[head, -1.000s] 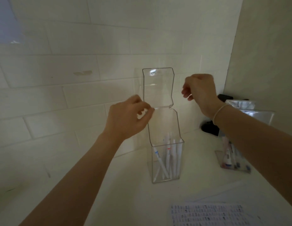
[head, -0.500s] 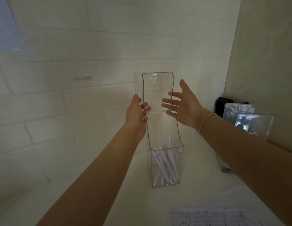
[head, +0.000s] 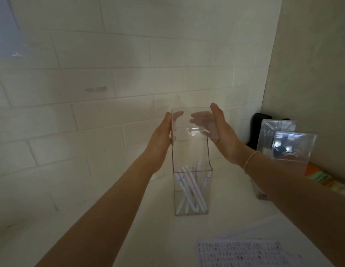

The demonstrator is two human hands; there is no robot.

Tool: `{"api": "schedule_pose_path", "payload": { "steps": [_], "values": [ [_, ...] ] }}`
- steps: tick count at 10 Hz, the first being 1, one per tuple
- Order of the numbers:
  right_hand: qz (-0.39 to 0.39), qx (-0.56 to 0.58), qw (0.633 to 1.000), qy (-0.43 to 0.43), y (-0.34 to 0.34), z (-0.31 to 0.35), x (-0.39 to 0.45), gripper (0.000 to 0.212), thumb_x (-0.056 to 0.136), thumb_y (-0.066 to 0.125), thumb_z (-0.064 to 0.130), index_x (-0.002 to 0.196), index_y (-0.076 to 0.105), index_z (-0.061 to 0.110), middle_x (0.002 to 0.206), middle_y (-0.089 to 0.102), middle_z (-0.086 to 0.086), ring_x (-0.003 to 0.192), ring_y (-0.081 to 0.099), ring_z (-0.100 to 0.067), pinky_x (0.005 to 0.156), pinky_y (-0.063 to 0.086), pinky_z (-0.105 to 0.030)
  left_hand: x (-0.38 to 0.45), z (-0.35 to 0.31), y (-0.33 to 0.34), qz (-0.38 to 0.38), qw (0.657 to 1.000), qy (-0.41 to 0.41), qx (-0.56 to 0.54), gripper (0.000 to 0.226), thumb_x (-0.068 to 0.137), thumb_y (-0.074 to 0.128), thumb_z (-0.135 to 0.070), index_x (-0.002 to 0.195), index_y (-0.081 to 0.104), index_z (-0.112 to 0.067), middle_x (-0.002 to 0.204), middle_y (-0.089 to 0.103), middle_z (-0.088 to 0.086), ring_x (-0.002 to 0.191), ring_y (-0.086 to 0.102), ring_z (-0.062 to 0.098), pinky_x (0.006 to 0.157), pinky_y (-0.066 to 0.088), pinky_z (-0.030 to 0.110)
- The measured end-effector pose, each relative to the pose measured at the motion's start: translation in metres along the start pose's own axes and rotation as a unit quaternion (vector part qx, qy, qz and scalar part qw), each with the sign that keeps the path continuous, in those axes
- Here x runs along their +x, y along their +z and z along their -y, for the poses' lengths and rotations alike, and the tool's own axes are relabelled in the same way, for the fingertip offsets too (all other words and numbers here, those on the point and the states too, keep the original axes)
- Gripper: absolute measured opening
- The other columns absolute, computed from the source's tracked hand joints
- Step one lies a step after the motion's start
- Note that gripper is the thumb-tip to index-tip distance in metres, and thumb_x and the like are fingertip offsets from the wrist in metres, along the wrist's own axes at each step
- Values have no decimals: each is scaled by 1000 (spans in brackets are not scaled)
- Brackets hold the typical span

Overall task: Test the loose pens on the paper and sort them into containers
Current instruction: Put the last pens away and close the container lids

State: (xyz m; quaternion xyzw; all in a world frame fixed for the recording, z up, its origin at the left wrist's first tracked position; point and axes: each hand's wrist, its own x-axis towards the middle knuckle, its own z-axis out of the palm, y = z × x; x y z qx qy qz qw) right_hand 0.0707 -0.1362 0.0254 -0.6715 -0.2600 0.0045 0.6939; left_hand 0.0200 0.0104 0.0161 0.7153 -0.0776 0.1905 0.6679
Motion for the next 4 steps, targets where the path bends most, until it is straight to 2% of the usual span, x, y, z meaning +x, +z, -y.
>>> {"api": "schedule_pose_path", "payload": {
  "steps": [1,2,3,4],
  "values": [
    [-7,-4,1000,-29,1,-13,-5,39,101,24,39,99,63,30,115,62,7,117,51,-11,112,33,-35,-7,3,-1,-1,1000,6,-13,35,99,31,-43,123,56,-39,126,52,-21,121,47,3,89,40,16],
    [-5,-107,990,-92,2,-29,-15,28,101,33,33,109,59,35,136,50,7,127,42,-4,111,29,-18,-14,14,2,-22,1000,13,19,36,100,30,-39,125,55,-39,141,42,-15,130,38,4,104,33,22],
    [-9,-151,981,-123,6,-38,-24,31,102,34,25,126,53,26,145,39,10,131,33,3,104,23,-4,-16,26,1,-29,999,25,35,38,100,29,-39,133,49,-37,147,39,-9,135,33,6,116,22,37],
    [-28,-194,972,-129,5,-37,-27,36,101,34,30,134,48,24,149,34,8,134,29,1,114,22,-21,-14,34,0,-31,998,45,41,42,98,29,-45,136,45,-37,144,44,-10,133,37,6,116,24,40]
  ]
}}
